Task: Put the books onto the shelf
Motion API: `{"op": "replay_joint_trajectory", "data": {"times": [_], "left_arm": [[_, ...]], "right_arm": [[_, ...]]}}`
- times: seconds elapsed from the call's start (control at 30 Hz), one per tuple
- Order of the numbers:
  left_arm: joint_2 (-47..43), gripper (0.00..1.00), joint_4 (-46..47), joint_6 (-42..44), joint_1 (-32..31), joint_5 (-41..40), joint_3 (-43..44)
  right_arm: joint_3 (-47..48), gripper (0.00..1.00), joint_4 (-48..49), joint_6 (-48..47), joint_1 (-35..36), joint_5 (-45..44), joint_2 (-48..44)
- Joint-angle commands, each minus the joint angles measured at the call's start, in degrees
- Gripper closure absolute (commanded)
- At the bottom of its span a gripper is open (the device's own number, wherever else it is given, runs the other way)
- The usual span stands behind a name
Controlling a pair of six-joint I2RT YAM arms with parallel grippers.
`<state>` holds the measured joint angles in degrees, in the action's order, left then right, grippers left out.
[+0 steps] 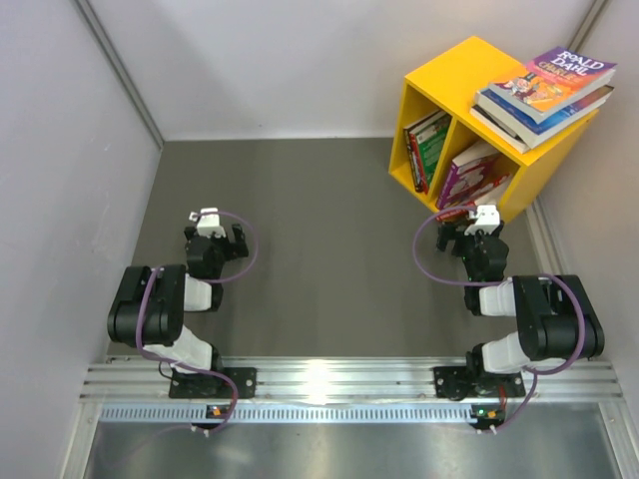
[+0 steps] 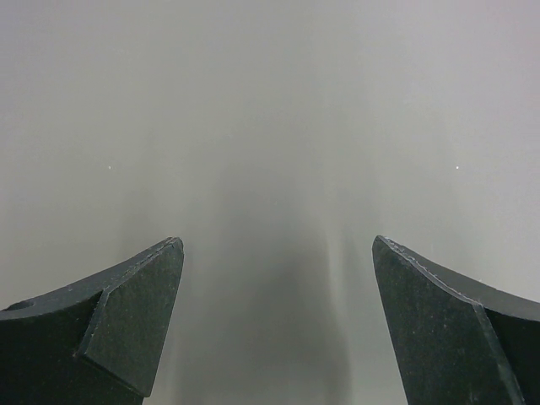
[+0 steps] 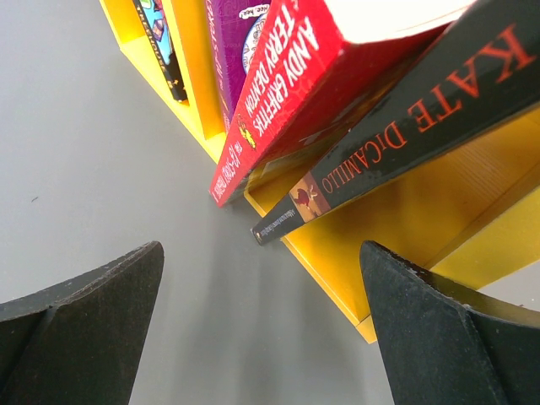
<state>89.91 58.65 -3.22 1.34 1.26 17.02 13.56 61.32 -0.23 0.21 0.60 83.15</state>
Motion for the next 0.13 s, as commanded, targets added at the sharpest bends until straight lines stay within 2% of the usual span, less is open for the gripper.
{"op": "replay_joint_trajectory", "data": {"times": [0.0, 0.1], "left_arm": [[0.8, 0.01, 2.7, 0.6, -0.3, 0.0, 2.0], [0.0, 0.01, 3.7, 0.4, -0.3, 0.1, 1.2]], "right_arm": [[0.9, 0.0, 5.5, -0.3, -1.4, -1.1, 0.0], [0.9, 0.0, 5.5, -0.3, -1.4, -1.1, 0.0]]}}
